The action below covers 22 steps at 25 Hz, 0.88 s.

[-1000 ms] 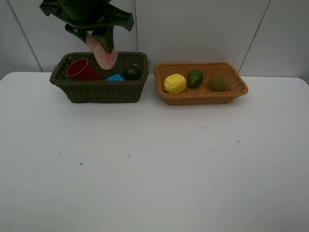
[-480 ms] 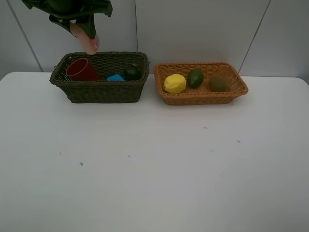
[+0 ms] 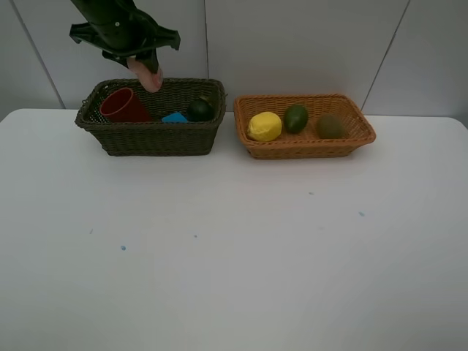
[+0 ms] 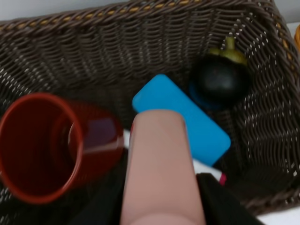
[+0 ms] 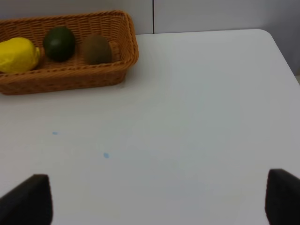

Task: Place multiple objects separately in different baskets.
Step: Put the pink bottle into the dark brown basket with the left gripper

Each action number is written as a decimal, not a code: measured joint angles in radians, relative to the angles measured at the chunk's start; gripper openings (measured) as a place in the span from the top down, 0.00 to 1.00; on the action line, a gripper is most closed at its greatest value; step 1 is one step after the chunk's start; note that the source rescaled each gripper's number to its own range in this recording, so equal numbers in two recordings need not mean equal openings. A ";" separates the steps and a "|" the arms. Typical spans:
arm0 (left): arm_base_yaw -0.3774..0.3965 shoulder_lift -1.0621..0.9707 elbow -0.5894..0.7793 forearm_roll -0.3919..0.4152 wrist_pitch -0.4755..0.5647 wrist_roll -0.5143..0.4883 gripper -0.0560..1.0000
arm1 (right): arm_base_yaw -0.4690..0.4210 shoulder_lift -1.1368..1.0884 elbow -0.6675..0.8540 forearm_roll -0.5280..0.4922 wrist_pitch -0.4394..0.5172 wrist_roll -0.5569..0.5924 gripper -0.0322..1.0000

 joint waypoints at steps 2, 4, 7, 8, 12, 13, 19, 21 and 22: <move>0.000 0.034 -0.001 0.000 -0.046 0.029 0.58 | 0.000 0.000 0.000 0.000 0.000 0.000 0.00; 0.000 0.072 -0.001 0.000 -0.080 0.048 0.58 | 0.000 0.000 0.000 0.000 0.000 0.000 0.00; 0.000 0.144 -0.001 0.000 -0.122 0.056 0.58 | 0.000 0.000 0.000 0.000 0.000 0.000 0.00; 0.000 0.159 -0.001 0.000 -0.134 0.056 0.58 | 0.000 0.000 0.000 0.000 0.000 0.000 0.00; 0.000 0.218 -0.001 0.000 -0.179 0.056 0.58 | 0.000 0.000 0.000 0.000 0.000 0.000 0.00; 0.000 0.230 -0.001 0.000 -0.188 0.056 0.58 | 0.000 0.000 0.000 0.000 0.000 0.000 0.00; 0.000 0.251 -0.001 0.000 -0.230 0.056 0.58 | 0.000 0.000 0.000 0.000 0.000 0.000 0.00; 0.000 0.251 -0.001 0.000 -0.238 0.056 0.58 | 0.000 0.000 0.000 0.000 0.000 0.000 0.00; 0.003 0.251 -0.001 0.000 -0.241 0.056 0.58 | 0.000 0.000 0.000 0.000 0.000 0.000 0.00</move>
